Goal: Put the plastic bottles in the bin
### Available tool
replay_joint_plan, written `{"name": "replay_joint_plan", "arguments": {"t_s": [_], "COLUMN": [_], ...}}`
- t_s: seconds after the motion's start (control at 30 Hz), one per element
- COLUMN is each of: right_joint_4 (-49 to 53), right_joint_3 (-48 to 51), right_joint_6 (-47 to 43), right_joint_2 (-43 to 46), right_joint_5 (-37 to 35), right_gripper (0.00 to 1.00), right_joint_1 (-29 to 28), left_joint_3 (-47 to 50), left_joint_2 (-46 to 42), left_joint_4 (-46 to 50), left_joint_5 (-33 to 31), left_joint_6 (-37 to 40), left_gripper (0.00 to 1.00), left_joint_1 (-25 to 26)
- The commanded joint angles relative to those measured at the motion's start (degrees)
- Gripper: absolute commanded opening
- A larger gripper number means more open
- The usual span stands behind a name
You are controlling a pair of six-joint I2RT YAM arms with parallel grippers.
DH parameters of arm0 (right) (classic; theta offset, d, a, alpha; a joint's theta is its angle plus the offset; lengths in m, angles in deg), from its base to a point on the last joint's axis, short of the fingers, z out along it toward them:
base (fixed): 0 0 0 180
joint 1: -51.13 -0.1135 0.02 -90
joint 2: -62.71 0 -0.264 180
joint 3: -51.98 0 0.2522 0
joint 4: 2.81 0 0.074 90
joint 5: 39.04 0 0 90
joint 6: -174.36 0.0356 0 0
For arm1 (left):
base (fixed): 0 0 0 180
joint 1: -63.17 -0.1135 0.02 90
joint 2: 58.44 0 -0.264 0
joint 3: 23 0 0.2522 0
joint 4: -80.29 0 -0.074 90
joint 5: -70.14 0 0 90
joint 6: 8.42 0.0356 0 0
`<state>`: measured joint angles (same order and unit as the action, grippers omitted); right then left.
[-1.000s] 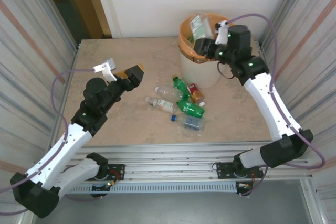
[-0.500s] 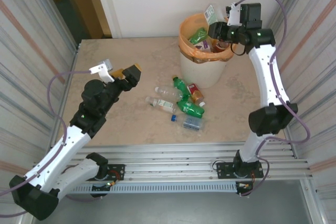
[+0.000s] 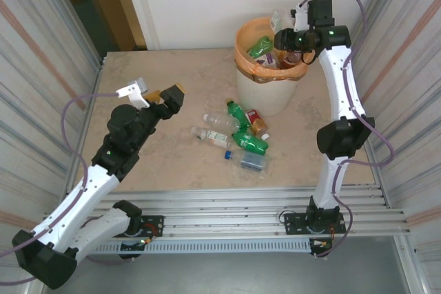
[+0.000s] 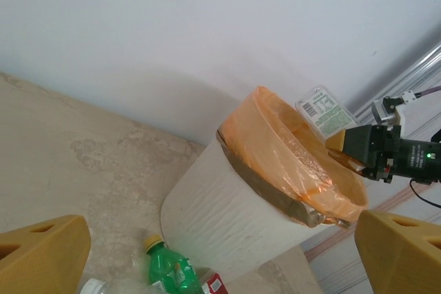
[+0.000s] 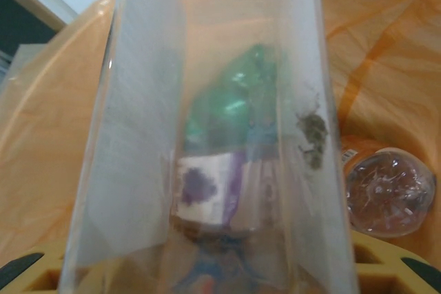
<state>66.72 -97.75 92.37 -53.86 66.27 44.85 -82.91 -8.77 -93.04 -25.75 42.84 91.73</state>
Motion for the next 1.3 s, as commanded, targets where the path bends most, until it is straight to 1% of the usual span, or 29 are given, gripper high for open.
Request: {"name": "replay_joint_plan", "arguments": {"t_s": [0.0,0.17,0.3,0.43,0.5,0.63,0.77,0.87,1.07,1.27], "right_joint_4": [0.14,-0.84,-1.39,-1.96,-2.11,-2.13,-1.45,-1.99,-4.58,-4.63], "right_joint_3": [-1.7,-1.68,-1.74,-1.68,-1.68,-1.68,-1.24,1.3,7.8,11.31], "right_joint_6": [-2.97,-3.33,-3.45,-3.51,-3.38,-3.0,-1.74,0.13,0.39,1.18], "right_joint_2": [-1.9,-3.02,-3.12,-2.54,-2.1,-0.53,2.56,5.99,12.81,16.22], "right_joint_5": [-3.37,-6.08,-7.03,-7.05,-6.97,-6.96,-7.38,-7.22,-8.38,-9.07], "right_gripper": [0.22,0.39,0.61,0.74,0.76,0.77,0.79,0.8,0.85,0.85], "right_joint_1": [-0.05,-0.04,-0.07,-0.04,-0.04,-0.05,-0.26,-0.53,-2.99,-4.46], "left_joint_3": [0.7,0.67,0.34,-0.84,-1.63,-4.03,-6.44,-7.33,-6.45,-2.85], "left_joint_2": [-1.09,-0.61,0.03,1.16,1.88,3.53,4.81,4.73,2.49,0.69], "left_joint_4": [0.32,0.71,1.03,1.78,2.46,5.18,10.78,14.77,20.1,19.74], "left_joint_5": [-1.61,-1.73,-1.71,-1.19,-0.9,0.12,0.93,0.66,-1.05,0.7], "left_joint_6": [1.11,0.95,0.77,0.47,0.2,-0.11,-0.88,-1.45,-0.5,-1.38], "left_gripper": [0.99,0.99,0.99,0.99,0.99,0.99,0.99,0.99,0.99,0.99], "left_joint_1": [-0.52,-0.78,-1.21,-1.23,-1.18,-1.31,-1.31,-1.31,-1.31,-1.37]}}
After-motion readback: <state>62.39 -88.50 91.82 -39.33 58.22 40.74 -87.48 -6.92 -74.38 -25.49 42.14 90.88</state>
